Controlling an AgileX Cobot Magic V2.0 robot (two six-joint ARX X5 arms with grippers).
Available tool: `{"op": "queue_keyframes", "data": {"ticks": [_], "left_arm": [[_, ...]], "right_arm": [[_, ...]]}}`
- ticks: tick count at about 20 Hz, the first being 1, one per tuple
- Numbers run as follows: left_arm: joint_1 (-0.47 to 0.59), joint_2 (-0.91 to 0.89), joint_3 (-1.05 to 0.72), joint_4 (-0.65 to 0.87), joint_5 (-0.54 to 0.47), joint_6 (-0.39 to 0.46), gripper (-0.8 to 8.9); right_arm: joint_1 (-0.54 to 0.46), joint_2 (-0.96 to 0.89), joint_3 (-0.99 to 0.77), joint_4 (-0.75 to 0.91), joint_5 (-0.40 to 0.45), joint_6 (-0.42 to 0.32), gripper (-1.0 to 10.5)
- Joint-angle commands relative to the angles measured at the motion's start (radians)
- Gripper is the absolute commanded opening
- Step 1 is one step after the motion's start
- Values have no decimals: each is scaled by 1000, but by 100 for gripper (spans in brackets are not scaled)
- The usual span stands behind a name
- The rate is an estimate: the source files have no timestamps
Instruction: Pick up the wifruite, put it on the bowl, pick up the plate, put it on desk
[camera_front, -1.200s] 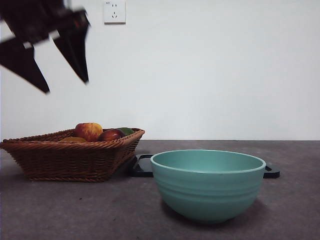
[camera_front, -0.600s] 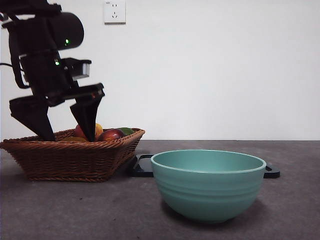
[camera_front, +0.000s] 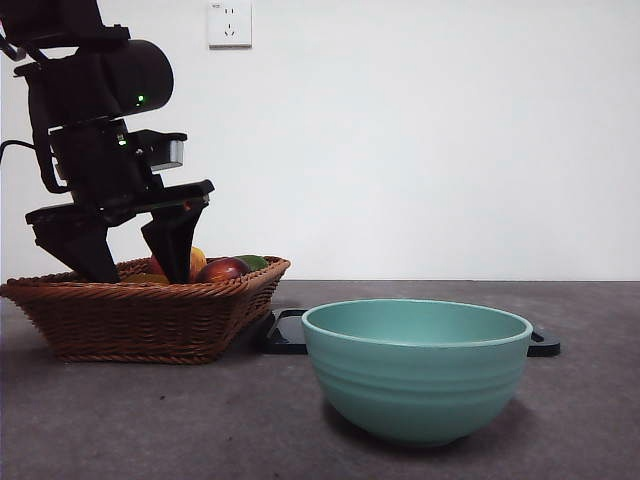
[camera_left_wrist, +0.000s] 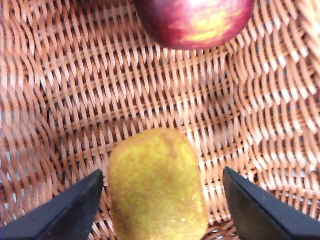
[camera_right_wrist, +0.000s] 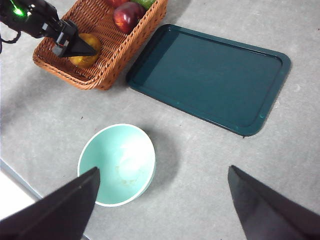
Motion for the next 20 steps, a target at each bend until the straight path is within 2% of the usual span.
{"op": "queue_keyframes", "data": {"ticks": [1,4,7,13,17,20], "left_arm": [[-5,40,21,-6,-8,-7,317],[-5,48,21,-8,-8,-29,301],[-5,48,21,-9,-8,-29,203],[-17,-43,26,-10,0,-32,182],[-63,-195,27,-13,125,-35,182],[-157,-287,27,-19,222,-35,182]], "right_arm": [[4,5,21,8,-2,-7,411],[4,4,21,8,-2,-7,411],[4,4,21,8,-2,-7,411],[4,4,21,8,-2,-7,411],[4,4,21,8,-1,-7,411],[4,5,21,9,8,-7,411]]}}
